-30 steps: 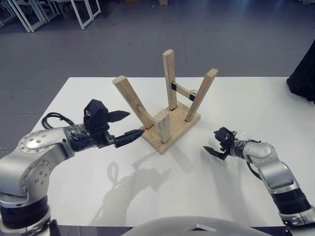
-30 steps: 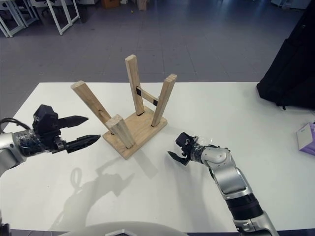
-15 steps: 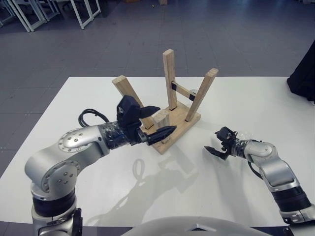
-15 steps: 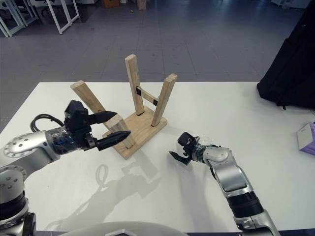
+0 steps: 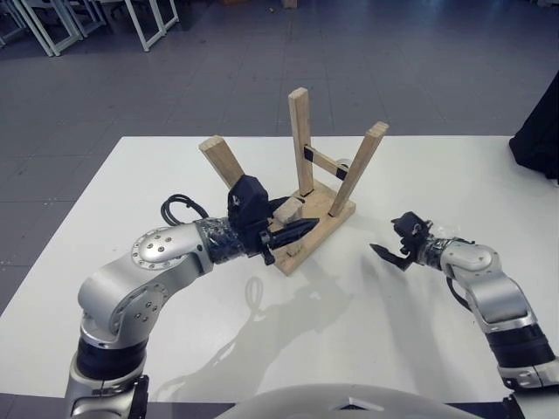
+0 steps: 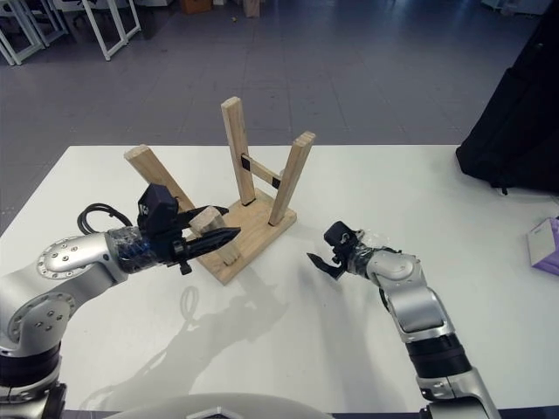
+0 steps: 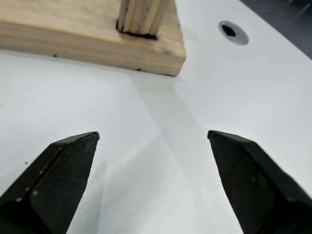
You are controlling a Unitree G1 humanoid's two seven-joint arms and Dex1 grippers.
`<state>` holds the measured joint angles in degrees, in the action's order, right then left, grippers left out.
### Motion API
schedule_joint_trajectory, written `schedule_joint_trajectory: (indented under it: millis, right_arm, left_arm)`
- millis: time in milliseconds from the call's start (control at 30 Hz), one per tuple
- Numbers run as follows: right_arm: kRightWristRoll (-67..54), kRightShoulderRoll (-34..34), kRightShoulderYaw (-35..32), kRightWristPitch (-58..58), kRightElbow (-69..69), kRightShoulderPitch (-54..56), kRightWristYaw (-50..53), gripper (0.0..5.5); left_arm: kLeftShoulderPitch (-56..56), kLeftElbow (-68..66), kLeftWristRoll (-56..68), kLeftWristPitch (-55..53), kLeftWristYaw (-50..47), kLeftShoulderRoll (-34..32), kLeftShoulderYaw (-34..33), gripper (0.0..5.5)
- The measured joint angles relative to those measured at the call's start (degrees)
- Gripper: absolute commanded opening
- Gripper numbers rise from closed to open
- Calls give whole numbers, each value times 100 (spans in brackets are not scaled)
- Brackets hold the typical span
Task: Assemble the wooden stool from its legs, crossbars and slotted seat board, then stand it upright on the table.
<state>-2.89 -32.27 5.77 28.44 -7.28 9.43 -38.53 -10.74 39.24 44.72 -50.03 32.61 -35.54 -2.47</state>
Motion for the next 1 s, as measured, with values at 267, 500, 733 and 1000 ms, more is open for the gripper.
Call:
schedule_joint_trajectory:
  millis: [267,500,733,1000]
  right_arm:
    - [-1950,-800,-793,1356,-501,240,-1717,413]
    - [-3314,-1624,-1153,2177,-719,964,-2957,413]
    - [-3789,-1326,-919,2489,-936,1687,-2664,413]
    - [-3917,-825,-460,2691,-646,1849,-2345,275]
  left_arm:
    - [209,-797,39,828,2228,-1309,-390,133]
    - [-438,-1990,-8,1074,3669,-1888,-247,133]
    - [-912,-2375,-60,998,3960,-1891,5,133]
    - [-1213,-2623,-179,1027,4325,-1903,226,132]
